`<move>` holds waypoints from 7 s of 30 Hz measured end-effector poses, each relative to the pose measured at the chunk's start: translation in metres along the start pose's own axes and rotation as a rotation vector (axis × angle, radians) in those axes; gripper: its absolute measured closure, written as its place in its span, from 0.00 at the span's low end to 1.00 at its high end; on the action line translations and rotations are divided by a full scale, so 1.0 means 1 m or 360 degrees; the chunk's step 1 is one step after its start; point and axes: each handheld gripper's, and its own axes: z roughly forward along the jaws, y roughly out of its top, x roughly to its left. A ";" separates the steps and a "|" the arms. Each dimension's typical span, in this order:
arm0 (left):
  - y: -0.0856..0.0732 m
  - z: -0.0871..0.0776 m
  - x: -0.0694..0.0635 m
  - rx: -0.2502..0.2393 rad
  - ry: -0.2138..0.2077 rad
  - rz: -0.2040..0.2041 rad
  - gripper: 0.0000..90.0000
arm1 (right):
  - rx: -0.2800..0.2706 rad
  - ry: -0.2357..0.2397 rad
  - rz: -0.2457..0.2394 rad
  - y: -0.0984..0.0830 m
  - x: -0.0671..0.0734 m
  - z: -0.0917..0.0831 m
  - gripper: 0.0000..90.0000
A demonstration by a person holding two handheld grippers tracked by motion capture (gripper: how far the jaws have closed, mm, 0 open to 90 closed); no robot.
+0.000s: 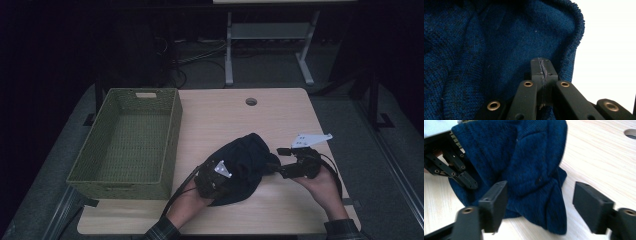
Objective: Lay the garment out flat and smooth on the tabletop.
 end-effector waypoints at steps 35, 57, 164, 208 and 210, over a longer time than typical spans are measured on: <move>0.000 0.000 0.001 0.0001 -0.0004 0.0005 1.00 | 0.0036 0.0005 -0.0016 0.057 -0.014 0.014 0.88; 0.001 0.000 0.000 0.0005 -0.0001 0.0010 1.00 | 0.0008 -0.0090 -0.0002 0.115 -0.044 0.045 0.89; 0.023 0.000 0.090 -0.0075 0.0436 -0.0298 1.00 | 0.0298 -0.0140 0.0045 -0.017 -0.017 0.080 1.00; 0.010 0.006 0.021 -0.0138 0.0086 -0.0101 0.90 | 0.0246 -0.0162 0.0087 -0.068 0.014 0.013 0.80; 0.010 0.004 0.022 -0.0143 0.0108 -0.0100 0.79 | 0.0213 -0.0171 0.0096 -0.067 0.014 0.011 0.74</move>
